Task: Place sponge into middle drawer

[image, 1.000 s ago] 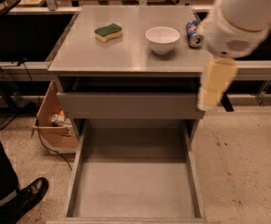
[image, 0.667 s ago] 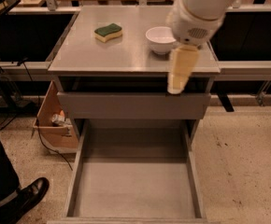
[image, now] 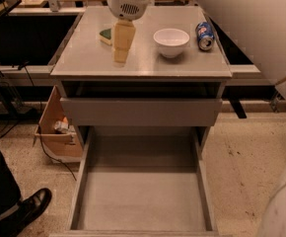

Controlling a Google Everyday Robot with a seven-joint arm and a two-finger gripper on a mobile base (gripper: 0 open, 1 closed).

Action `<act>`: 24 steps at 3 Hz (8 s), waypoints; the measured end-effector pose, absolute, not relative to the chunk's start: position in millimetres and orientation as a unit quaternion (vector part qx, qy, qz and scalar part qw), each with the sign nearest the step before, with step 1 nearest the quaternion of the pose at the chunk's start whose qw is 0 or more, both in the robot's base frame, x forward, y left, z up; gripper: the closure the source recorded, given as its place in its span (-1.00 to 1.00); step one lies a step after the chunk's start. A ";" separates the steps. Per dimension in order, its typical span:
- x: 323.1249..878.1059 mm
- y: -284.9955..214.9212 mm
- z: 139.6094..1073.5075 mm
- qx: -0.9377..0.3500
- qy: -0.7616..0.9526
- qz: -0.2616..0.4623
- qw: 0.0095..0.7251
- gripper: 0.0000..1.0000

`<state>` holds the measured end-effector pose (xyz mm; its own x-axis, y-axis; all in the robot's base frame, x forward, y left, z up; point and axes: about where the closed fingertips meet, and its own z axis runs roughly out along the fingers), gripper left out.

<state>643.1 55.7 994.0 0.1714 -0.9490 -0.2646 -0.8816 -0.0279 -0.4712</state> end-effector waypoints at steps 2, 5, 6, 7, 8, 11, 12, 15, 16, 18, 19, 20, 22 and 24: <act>662.0 52.8 982.2 -0.695 0.657 -0.052 0.287 -1.00; 800.3 47.2 942.5 -0.602 0.709 -0.027 0.366 -1.00; 852.5 51.8 917.1 -0.550 0.734 -0.009 0.399 -1.00; 852.5 51.8 917.1 -0.550 0.734 -0.009 0.399 -1.00; 867.7 57.1 908.2 -0.518 0.744 0.007 0.422 -1.00; 958.4 87.6 875.9 -0.312 0.798 0.079 0.509 -1.00; 977.3 88.4 864.2 -0.269 0.809 0.077 0.516 -1.00; 975.0 108.2 848.1 -0.230 0.824 0.132 0.501 -0.03; 960.1 122.0 876.1 -0.252 0.806 0.144 0.517 0.43; 894.6 122.4 956.7 -0.299 0.758 0.147 0.560 1.00; 845.8 97.5 984.5 -0.306 0.761 0.125 0.558 1.00; 823.1 104.3 960.7 -0.324 0.771 0.119 0.535 1.00; 805.9 99.3 954.0 -0.330 0.776 0.125 0.523 1.00; 704.4 61.3 945.1 -0.328 0.784 0.147 0.506 1.00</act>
Offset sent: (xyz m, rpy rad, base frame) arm 0.0476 -0.0094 -0.0278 0.1054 0.0134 -0.1064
